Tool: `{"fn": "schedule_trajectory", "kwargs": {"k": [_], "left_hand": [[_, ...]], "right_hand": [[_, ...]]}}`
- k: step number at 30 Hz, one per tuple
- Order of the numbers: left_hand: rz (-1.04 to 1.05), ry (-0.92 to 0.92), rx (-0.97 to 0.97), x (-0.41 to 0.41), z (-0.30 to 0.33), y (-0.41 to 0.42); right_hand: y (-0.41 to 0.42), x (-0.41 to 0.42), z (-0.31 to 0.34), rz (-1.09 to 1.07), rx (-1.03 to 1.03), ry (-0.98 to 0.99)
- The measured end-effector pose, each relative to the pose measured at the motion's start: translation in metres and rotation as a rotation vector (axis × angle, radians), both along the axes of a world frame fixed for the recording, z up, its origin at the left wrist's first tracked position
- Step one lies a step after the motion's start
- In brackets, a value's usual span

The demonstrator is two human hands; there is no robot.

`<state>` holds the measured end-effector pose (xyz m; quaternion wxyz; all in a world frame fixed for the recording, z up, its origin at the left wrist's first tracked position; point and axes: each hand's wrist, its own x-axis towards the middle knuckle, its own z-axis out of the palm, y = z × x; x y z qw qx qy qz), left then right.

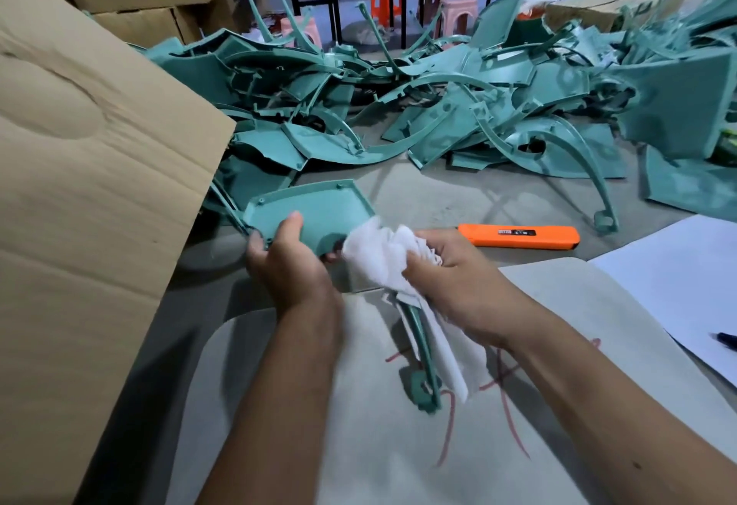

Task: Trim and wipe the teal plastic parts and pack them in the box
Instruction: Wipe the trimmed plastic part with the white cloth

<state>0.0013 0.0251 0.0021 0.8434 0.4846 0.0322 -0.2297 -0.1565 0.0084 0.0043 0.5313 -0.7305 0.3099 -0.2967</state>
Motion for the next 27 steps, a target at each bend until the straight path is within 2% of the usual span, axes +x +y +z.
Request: {"fn": "schedule_trajectory", "kwargs": {"k": [3, 12, 15, 18, 25, 27], "left_hand": [[0.078, 0.045, 0.009, 0.01, 0.002, 0.001], [0.14, 0.111, 0.03, 0.029, 0.0, 0.007], [0.13, 0.136, 0.018, 0.028, 0.0, 0.008], [0.165, 0.158, 0.015, 0.03, 0.002, 0.009], [0.087, 0.255, -0.048, 0.041, 0.004, 0.016], [0.08, 0.27, -0.064, 0.039, 0.004, 0.016]], "right_hand": [[0.001, -0.006, 0.003, 0.152, -0.079, 0.088], [-0.013, -0.034, 0.013, 0.489, -0.024, 0.381], [-0.021, -0.044, 0.013, 0.502, 0.068, 0.32], [-0.026, -0.053, 0.012, 0.483, 0.056, 0.327], [-0.032, -0.057, 0.024, 0.302, -0.21, 0.465], [-0.032, -0.058, 0.023, 0.233, -0.257, 0.571]]}}
